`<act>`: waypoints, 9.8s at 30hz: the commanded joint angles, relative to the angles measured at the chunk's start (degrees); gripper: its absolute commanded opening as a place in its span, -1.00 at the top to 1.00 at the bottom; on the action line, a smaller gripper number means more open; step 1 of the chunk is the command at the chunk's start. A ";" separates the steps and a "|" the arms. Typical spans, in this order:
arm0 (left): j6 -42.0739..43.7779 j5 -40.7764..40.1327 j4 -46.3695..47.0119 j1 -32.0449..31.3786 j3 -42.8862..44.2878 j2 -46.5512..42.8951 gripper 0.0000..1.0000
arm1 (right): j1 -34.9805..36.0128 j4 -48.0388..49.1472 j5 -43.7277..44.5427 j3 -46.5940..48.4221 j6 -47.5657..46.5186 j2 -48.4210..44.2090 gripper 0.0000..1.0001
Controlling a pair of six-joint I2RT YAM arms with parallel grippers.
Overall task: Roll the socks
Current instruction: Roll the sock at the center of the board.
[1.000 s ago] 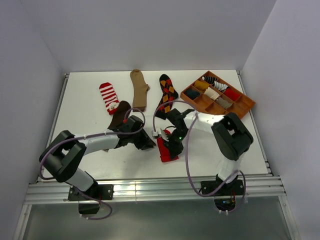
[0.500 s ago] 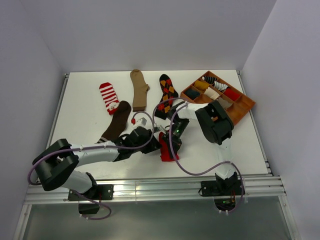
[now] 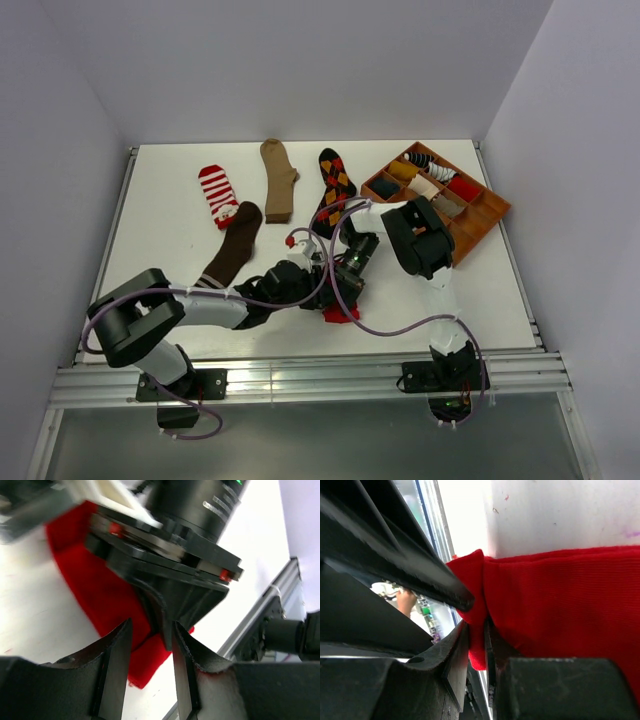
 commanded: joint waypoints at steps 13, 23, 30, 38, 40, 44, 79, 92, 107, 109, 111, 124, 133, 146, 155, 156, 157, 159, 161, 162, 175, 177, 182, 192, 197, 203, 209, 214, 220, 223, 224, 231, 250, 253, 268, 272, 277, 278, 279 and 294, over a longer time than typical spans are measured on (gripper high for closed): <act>1.99 6.65 12.33 -0.36 -4.58 3.79 0.15 | -1.37 0.94 1.74 2.83 2.39 3.91 0.56; 2.51 11.91 15.67 -0.36 -4.24 7.66 0.13 | -1.90 1.55 2.18 2.75 3.36 4.17 0.56; 1.99 13.94 13.92 -0.27 -4.15 6.61 0.14 | -2.60 3.05 2.88 2.22 5.02 3.91 0.57; 0.05 14.90 5.66 -0.27 -1.25 7.66 0.60 | -2.69 6.20 4.28 1.43 7.84 3.12 0.56; -0.82 14.47 1.98 -0.27 0.06 8.19 0.81 | -2.69 6.91 4.64 0.99 8.63 2.59 0.56; -2.93 15.52 -4.52 -0.27 2.17 9.50 0.99 | -2.69 10.86 6.65 -0.41 10.74 0.75 0.49; -12.08 28.26 -32.13 8.70 12.36 15.22 0.99 | -9.89 29.05 15.10 -12.80 15.49 -24.47 0.04; -9.97 34.42 -46.54 11.86 22.39 21.11 0.99 | -7.97 45.84 19.57 -33.88 5.22 -52.93 -0.13; -8.56 35.91 -50.51 12.74 27.76 25.42 0.99 | 15.23 56.57 28.28 -47.35 2.48 -65.53 -0.28; -8.47 36.00 -50.42 12.74 27.76 25.50 0.99 | 16.55 56.93 29.42 -47.53 2.65 -65.35 -0.28; -8.47 36.18 -50.25 12.74 27.58 25.68 0.99 | 18.40 57.45 30.12 -47.88 3.09 -64.74 -0.28; -8.38 37.41 -49.02 12.83 27.84 25.77 0.99 | 24.47 60.62 36.98 -47.79 5.90 -57.36 -0.04; -11.28 37.93 -44.64 13.44 25.91 22.26 0.81 | 22.89 57.99 34.98 -46.22 7.40 -55.15 0.53; -20.42 34.34 -32.93 14.32 19.59 15.31 0.68 | 5.14 35.32 17.04 -32.95 -2.26 -40.84 0.53; -21.74 28.27 -26.26 14.23 15.72 10.22 0.51 | -2.78 16.08 9.30 -19.41 -10.18 -22.65 0.53; -21.66 27.40 -25.90 14.23 15.37 9.69 0.49 | -3.04 15.01 9.12 -18.53 -10.79 -20.46 0.53; -21.48 25.39 -25.12 14.23 14.49 9.08 0.47 | -3.30 14.39 9.04 -17.22 -10.44 -19.31 0.53; -20.52 23.09 -24.32 14.15 13.70 7.06 0.45 | -3.48 12.82 9.12 -16.16 -10.26 -17.90 0.53; -19.73 19.22 -23.53 13.88 12.56 4.86 0.40 | -3.66 12.37 9.38 -15.01 -9.39 -16.14 0.53; -18.33 18.34 -22.92 13.80 12.20 4.15 0.40 | -3.75 12.71 9.73 -14.75 -7.91 -15.44 0.52; -2.41 9.63 -10.18 5.98 10.88 2.82 0.33 | -4.36 12.28 10.62 -10.44 -3.32 -9.02 0.52; -1.36 11.55 -6.94 5.36 10.71 4.76 0.33 | -4.54 12.02 10.53 -10.00 -2.80 -8.40 0.52; 2.33 13.15 -2.61 2.64 10.35 7.92 0.26 | -5.24 10.35 9.21 -9.03 -3.58 -7.35 0.52; 3.39 20.35 9.42 1.75 5.52 11.35 0.19 | -6.47 7.97 8.42 -7.01 -3.85 -4.80 0.53; 2.43 23.34 13.82 1.75 3.68 12.93 0.17 | -7.26 6.22 7.63 -5.96 -4.37 -3.57 0.53; 0.58 25.54 17.26 1.75 2.53 13.90 0.17 | -8.32 6.74 7.63 -5.08 -1.92 -2.07 0.53; -0.03 24.66 11.90 1.67 4.99 14.69 0.20 | -8.67 9.11 9.21 -5.51 1.15 -2.95 0.53; -1.35 22.03 4.08 0.79 8.77 16.10 0.40 | -8.76 11.48 10.88 -6.57 3.70 -4.35 0.51; -3.28 19.66 -3.21 0.44 11.23 17.68 0.89 | -8.76 13.59 12.11 -7.54 5.29 -6.29 0.46; -4.51 19.74 -6.03 0.35 12.11 19.17 0.99 | -8.76 14.48 12.29 -8.24 5.82 -7.08 0.43; -5.04 20.00 -6.21 0.35 12.20 19.26 0.99 | -8.76 15.26 12.37 -8.59 6.34 -7.34 0.43; -6.80 20.62 -11.04 0.35 13.08 21.37 0.99 | -8.76 16.41 12.90 -9.65 7.40 -10.15 0.31; -5.48 20.09 -21.15 1.58 13.87 22.87 0.99 | -9.11 23.08 16.59 -14.48 11.88 -20.70 0.03; -5.83 20.71 -21.68 1.84 14.13 23.31 1.00 | -9.28 24.49 17.47 -15.18 13.02 -22.80 0.03; -6.98 25.09 -28.70 3.95 17.99 24.80 0.99 | -16.31 32.13 16.86 -21.41 9.60 -40.10 -0.06; -7.16 26.77 -32.13 4.56 19.84 25.59 0.99 | -16.40 34.42 16.33 -26.60 5.12 -45.83 -0.12; -5.22 29.31 -38.63 6.23 23.44 27.52 0.99 | -16.05 36.10 15.54 -33.53 -2.15 -53.99 -0.17; -5.31 29.67 -38.91 7.02 23.62 27.70 0.99 | -15.88 36.45 15.45 -34.60 -2.79 -55.14 -0.20; -5.05 30.19 -39.17 7.46 23.71 28.14 0.99 | -15.70 36.80 15.36 -35.56 -4.27 -56.11 -0.21; -4.69 32.40 -44.36 8.52 29.34 31.30 0.99 | 4.85 50.68 25.28 -51.56 0.80 -70.36 -0.36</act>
